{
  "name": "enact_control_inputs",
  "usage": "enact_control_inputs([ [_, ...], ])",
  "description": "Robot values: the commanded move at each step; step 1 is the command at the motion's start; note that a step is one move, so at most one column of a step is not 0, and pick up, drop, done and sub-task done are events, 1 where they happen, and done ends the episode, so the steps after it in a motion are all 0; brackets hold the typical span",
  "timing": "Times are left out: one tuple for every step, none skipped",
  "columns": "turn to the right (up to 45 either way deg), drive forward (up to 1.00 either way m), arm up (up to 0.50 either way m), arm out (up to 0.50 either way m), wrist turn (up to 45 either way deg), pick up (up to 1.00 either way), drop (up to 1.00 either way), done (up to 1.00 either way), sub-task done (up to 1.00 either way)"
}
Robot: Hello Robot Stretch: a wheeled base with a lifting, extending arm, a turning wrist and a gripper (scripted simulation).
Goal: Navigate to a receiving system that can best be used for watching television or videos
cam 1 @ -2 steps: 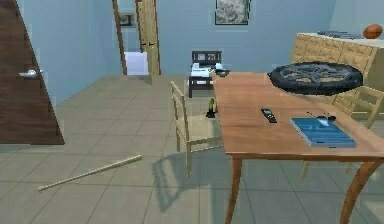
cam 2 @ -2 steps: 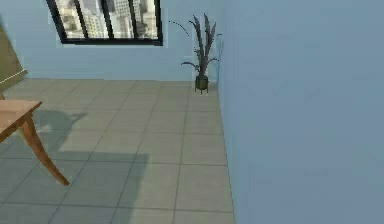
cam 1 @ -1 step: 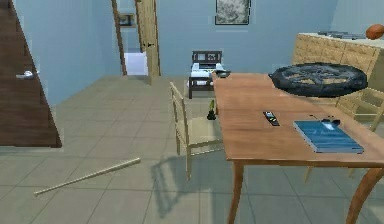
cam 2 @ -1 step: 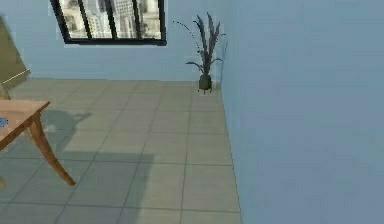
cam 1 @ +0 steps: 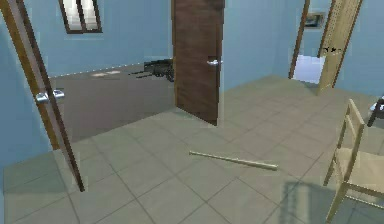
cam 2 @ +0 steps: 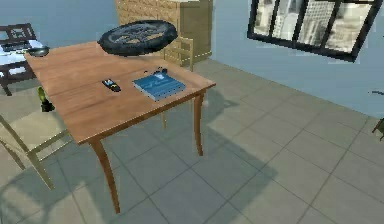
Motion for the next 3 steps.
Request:
enact_control_inputs([
  [-18.0, 0.0, 0.0, 0.0, 0.0, 0.0, 0.0, 0.0, 0.0],
  [0.0, 1.0, 0.0, 0.0, 0.0, 0.0, 0.0, 0.0, 0.0],
  [0.0, 0.75, 0.0, 0.0, 0.0, 0.0, 0.0, 0.0, 0.0],
])
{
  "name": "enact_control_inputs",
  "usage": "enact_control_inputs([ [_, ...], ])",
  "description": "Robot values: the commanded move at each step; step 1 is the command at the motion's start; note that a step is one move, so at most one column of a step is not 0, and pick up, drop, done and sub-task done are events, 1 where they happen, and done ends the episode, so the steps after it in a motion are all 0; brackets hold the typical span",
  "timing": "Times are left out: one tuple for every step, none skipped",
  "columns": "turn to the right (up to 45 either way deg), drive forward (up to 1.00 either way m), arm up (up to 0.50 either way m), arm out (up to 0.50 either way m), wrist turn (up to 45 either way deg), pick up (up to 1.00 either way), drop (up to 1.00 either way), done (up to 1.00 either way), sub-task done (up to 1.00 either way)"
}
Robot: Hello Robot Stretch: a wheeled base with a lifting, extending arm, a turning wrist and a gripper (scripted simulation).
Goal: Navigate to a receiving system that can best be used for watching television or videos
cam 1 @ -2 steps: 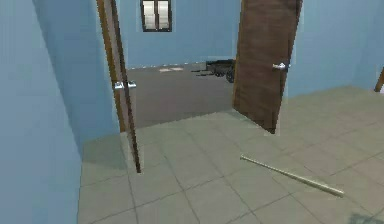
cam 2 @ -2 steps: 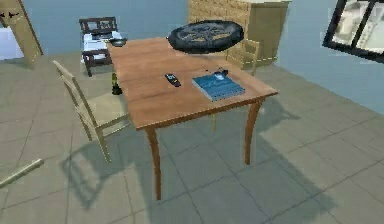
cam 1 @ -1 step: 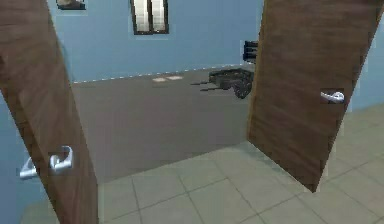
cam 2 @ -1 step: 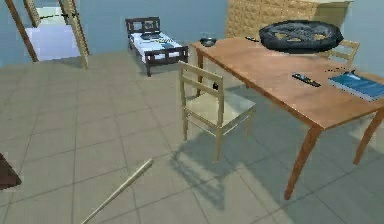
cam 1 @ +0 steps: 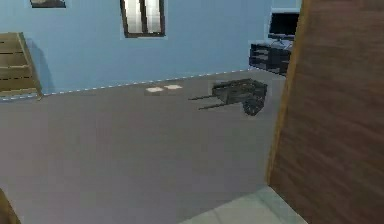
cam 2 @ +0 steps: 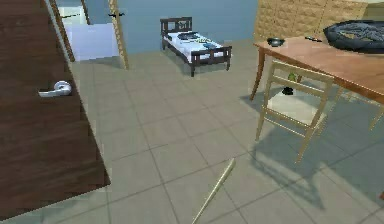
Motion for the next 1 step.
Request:
enact_control_inputs([
  [-42.0, 0.0, 0.0, 0.0, 0.0, 0.0, 0.0, 0.0, 0.0],
])
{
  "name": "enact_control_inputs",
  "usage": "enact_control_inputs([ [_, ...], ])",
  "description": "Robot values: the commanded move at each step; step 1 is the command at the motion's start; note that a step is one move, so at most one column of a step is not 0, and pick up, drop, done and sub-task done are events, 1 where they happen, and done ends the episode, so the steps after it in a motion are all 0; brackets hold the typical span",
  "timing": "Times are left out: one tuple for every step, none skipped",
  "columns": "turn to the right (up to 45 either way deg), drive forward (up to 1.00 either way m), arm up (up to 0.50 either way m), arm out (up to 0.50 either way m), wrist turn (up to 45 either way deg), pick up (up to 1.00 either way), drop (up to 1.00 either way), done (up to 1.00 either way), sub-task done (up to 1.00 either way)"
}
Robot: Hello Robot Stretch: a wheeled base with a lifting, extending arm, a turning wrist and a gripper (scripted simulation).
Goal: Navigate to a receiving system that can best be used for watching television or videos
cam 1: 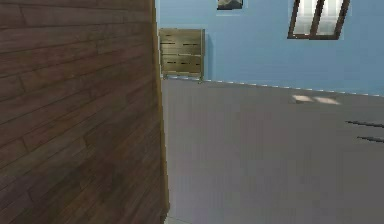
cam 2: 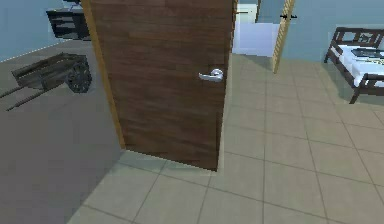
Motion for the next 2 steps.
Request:
enact_control_inputs([
  [0.0, 0.05, 0.0, 0.0, 0.0, 0.0, 0.0, 0.0, 0.0],
  [45.0, 0.0, 0.0, 0.0, 0.0, 0.0, 0.0, 0.0, 0.0],
])
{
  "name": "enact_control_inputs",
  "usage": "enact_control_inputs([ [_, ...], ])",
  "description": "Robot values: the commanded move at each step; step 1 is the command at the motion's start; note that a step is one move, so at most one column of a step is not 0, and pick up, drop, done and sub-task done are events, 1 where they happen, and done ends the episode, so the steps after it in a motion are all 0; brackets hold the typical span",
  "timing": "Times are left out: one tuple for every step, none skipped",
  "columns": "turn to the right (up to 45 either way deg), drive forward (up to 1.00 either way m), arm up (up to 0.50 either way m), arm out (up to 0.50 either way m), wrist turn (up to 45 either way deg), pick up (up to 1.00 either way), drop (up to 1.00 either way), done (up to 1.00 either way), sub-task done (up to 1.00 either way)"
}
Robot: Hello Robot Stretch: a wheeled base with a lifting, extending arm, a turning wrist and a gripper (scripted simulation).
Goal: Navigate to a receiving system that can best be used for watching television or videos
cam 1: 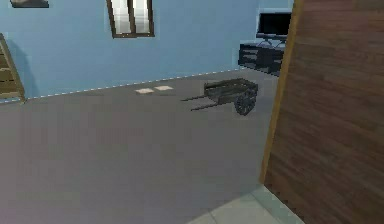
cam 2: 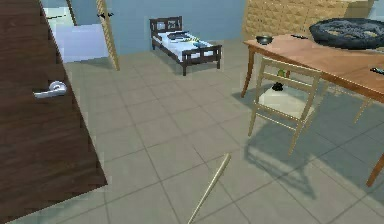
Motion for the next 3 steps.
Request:
enact_control_inputs([
  [9.0, 0.0, 0.0, 0.0, 0.0, 0.0, 0.0, 0.0, 0.0],
  [0.0, 1.0, 0.0, 0.0, 0.0, 0.0, 0.0, 0.0, 0.0],
  [3.0, 0.0, 0.0, 0.0, 0.0, 0.0, 0.0, 0.0, 0.0],
])
